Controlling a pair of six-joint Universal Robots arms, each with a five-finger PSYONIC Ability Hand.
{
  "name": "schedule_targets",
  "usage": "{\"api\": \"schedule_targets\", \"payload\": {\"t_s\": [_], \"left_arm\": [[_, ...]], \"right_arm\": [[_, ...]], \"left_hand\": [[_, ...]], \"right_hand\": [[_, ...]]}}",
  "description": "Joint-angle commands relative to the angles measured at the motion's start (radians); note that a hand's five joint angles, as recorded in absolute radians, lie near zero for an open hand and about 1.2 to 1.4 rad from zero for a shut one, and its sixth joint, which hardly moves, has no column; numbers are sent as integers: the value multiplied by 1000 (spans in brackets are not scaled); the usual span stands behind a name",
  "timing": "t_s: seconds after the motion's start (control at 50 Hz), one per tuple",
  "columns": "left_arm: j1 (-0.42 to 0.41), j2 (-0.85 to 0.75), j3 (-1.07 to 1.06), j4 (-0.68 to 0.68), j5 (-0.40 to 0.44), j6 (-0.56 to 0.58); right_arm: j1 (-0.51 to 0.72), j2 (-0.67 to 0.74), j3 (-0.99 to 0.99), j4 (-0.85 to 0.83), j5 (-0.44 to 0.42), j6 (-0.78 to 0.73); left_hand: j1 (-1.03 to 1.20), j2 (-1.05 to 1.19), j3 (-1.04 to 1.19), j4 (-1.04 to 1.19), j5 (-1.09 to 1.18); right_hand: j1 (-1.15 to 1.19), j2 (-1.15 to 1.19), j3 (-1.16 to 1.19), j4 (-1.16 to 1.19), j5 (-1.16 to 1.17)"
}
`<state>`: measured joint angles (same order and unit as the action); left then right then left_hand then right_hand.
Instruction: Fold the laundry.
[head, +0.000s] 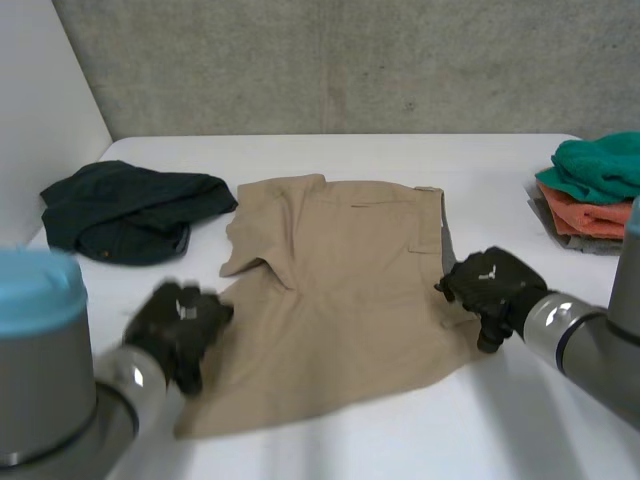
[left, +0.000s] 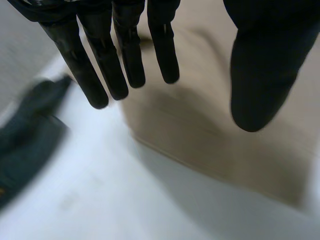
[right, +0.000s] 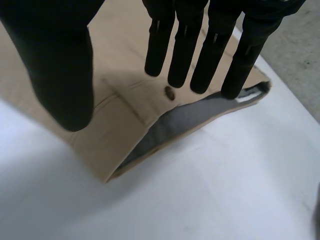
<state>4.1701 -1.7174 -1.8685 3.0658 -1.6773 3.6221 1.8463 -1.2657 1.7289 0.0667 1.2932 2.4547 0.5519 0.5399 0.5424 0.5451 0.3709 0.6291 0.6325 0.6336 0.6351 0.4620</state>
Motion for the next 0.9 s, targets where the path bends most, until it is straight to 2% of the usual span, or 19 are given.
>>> {"api": "schedule_targets", "payload": {"t_s": [0.02, 0.2, 0.26, 0.28, 0.3, 0.32, 0.4, 0.42, 0.52, 0.64, 0.7, 0.82, 0.9], "left_arm": [[-12, -16, -159, 19, 7, -80], [-1, -24, -175, 152, 5, -86], [-1, -31, -176, 198, 5, -85], [-5, -48, -178, 226, 2, -79], [-8, -57, -176, 238, 2, -77], [-10, -70, -176, 246, 2, -76], [-19, -111, -172, 268, 1, -74], [-21, -117, -167, 269, 2, -74], [-31, -93, -161, 257, -12, -68], [-99, 65, -175, 128, -27, -5], [-134, 128, -179, -1, -27, 27], [-165, 142, -156, -260, -22, 26], [-162, 125, -82, -277, -24, 29]], "right_arm": [[-9, 11, 135, -169, -41, -5], [-7, 72, 163, -268, -54, -3], [-9, 83, 163, -271, -52, -3], [-9, 86, 163, -272, -52, -3], [-9, 86, 161, -274, -52, -3], [-7, 86, 161, -275, -52, -3], [-7, 86, 166, -274, -45, -3], [-9, 79, 170, -269, -40, -3], [-10, -3, 182, -228, -31, -10], [-25, -136, 169, -18, -23, -20], [-45, -210, 155, 155, -19, -68], [-87, -271, 146, 457, 21, -270], [-93, -264, 103, 441, 44, -286]], "left_hand": [[96, 108, 106, 103, 103], [28, 41, 38, 35, 35], [78, 90, 88, 85, 85], [105, 117, 114, 111, 111], [114, 126, 123, 120, 120], [143, 155, 152, 150, 149], [565, 577, 574, 571, 571], [842, 854, 851, 848, 848], [844, 856, 854, 851, 851], [844, 856, 854, 851, 851], [844, 856, 854, 851, 851], [844, 856, 854, 851, 851], [844, 856, 854, 851, 851]], "right_hand": [[169, 166, 165, 163, 162], [204, 201, 200, 198, 197], [359, 356, 355, 353, 352], [630, 627, 626, 624, 623], [766, 762, 761, 760, 758], [767, 764, 763, 761, 760], [767, 764, 763, 761, 760], [767, 764, 763, 761, 760], [767, 764, 763, 761, 760], [767, 764, 763, 761, 760], [767, 764, 763, 761, 760], [767, 764, 763, 761, 760], [767, 764, 763, 761, 760]]}}
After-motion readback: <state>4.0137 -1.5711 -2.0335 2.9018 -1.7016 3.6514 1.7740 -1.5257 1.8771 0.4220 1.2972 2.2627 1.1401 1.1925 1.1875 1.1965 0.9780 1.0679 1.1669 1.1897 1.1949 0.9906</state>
